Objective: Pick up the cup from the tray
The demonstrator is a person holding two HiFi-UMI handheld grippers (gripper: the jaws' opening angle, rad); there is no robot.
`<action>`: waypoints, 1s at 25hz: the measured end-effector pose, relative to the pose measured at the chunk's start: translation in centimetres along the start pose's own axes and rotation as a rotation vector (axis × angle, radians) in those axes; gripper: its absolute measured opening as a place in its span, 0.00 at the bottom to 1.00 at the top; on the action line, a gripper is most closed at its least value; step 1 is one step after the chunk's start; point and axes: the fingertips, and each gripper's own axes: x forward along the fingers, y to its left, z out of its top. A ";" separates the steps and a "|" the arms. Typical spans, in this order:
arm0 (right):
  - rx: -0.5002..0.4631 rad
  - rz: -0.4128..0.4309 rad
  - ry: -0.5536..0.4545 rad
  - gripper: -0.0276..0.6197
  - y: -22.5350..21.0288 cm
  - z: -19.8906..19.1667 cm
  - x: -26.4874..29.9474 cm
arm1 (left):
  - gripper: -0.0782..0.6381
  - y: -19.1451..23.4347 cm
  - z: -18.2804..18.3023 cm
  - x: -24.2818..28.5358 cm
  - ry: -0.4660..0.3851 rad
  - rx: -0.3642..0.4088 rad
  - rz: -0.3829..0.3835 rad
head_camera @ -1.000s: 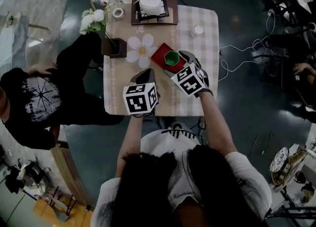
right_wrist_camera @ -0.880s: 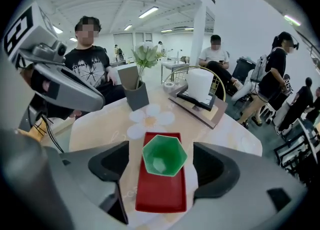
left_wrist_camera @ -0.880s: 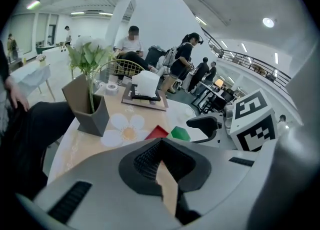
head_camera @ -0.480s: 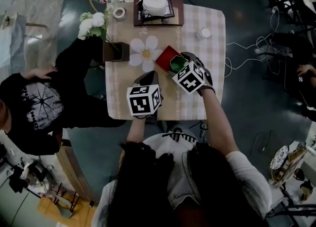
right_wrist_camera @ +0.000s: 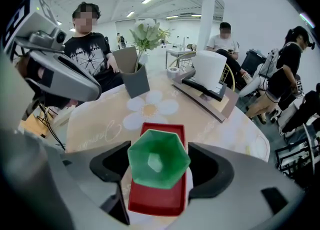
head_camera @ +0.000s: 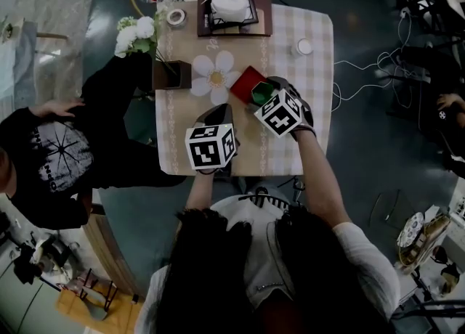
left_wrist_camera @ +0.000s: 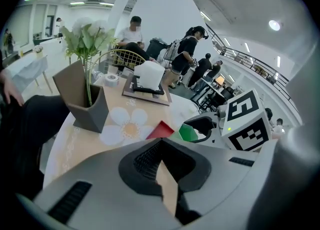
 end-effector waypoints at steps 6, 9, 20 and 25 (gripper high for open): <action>0.038 -0.014 -0.026 0.60 0.0 0.0 -1.8 | 0.12 -0.7 0.0 -0.2 -0.005 0.014 -0.015; 0.061 -0.040 -0.029 0.60 -0.4 -1.0 -3.1 | 0.12 -1.6 -0.2 -0.2 -0.002 0.032 -0.030; 0.218 -0.136 0.006 0.60 -1.4 -9.2 -7.6 | 0.12 -7.2 -2.2 0.2 0.041 0.147 -0.111; 0.261 -0.139 0.038 0.60 -0.4 -13.0 -8.1 | 0.12 -9.1 -3.5 0.2 0.059 0.177 -0.138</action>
